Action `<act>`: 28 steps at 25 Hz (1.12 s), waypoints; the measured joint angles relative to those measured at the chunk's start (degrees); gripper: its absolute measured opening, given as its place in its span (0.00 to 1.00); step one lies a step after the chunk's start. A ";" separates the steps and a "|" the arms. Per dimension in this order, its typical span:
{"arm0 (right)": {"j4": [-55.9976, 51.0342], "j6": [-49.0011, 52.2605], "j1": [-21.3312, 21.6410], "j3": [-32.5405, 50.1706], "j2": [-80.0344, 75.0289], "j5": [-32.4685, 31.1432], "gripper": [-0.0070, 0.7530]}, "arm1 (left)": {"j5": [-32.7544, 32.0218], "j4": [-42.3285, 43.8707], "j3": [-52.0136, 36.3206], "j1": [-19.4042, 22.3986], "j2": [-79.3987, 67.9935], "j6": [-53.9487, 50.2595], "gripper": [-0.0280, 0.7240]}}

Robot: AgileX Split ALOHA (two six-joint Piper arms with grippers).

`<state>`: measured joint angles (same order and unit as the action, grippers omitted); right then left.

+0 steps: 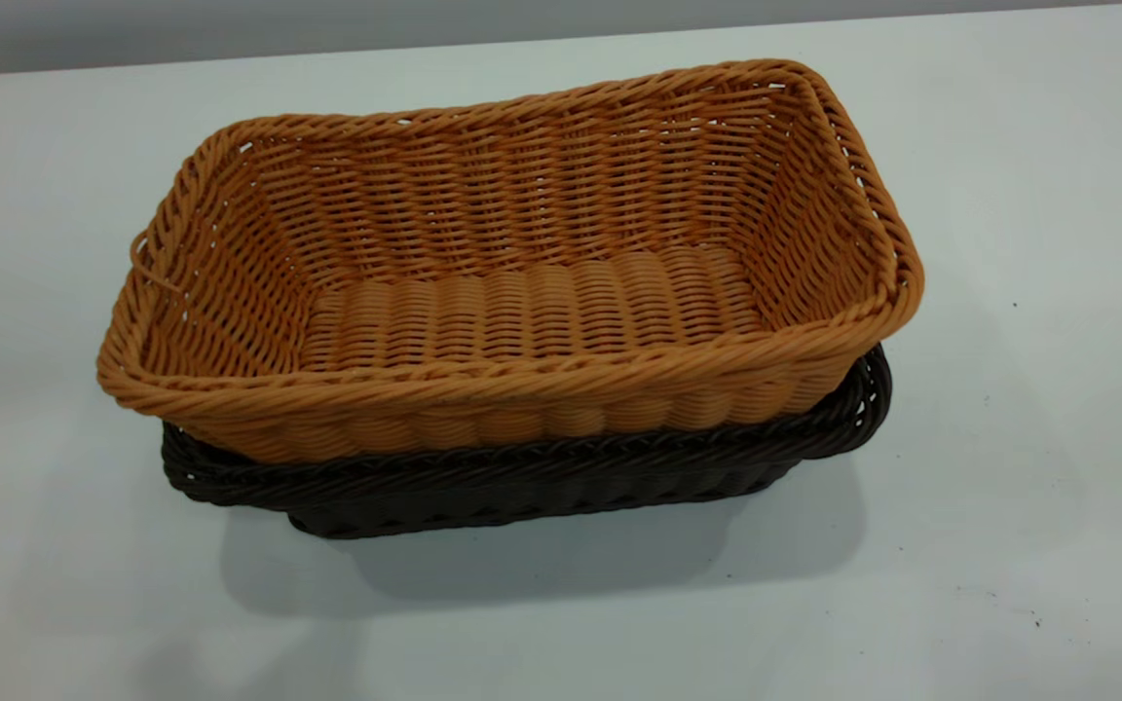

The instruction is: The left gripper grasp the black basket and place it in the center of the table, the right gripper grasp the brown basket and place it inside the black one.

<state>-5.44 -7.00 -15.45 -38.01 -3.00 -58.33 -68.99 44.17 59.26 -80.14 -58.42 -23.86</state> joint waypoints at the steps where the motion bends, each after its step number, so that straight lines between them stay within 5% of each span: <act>1: -0.12 0.38 0.00 1.50 1.30 -0.18 0.02 | -0.81 0.85 -0.64 -1.81 0.00 -1.47 0.04; 8: -0.42 1.25 0.05 9.81 3.06 -2.67 0.02 | -0.92 2.16 -0.83 -10.91 2.33 -11.86 0.04; 13: -0.26 1.25 0.10 10.19 3.00 -2.30 0.02 | -0.92 -0.39 -3.06 -12.07 5.23 -13.97 0.04; 18: -0.26 0.40 0.10 10.19 3.00 -2.30 0.02 | -1.10 -5.37 -7.89 -12.07 7.44 -7.10 0.04; 28: -0.26 0.35 0.10 10.14 3.00 -2.35 0.02 | -1.04 -32.54 -17.59 -12.07 18.51 18.03 0.04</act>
<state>-5.71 -6.65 -15.35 -27.87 0.00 -60.68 -70.03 11.63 41.68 -92.21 -39.91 -5.83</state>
